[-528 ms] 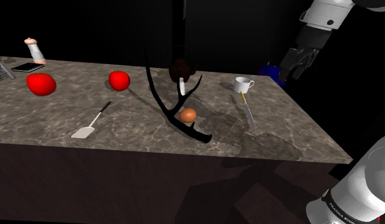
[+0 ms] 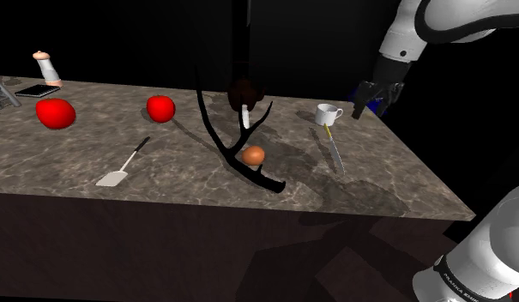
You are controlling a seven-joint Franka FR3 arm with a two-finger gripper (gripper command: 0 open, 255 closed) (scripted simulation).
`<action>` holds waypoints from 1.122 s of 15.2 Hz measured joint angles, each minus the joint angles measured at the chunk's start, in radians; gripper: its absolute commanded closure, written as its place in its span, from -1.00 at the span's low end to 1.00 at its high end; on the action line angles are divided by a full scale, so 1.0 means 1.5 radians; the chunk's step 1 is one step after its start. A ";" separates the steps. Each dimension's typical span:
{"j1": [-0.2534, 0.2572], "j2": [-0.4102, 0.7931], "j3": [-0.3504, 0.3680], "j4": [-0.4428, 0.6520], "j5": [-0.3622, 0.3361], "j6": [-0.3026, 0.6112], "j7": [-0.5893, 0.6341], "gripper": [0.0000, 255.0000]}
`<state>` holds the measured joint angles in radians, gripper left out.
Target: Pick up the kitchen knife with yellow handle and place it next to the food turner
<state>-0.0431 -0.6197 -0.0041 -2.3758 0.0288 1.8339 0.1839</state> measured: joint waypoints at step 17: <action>-0.082 0.376 -0.030 0.076 -0.025 0.264 0.154 -1.00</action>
<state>-0.1658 -0.0556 -0.0485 -2.2612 -0.0088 2.2305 0.4151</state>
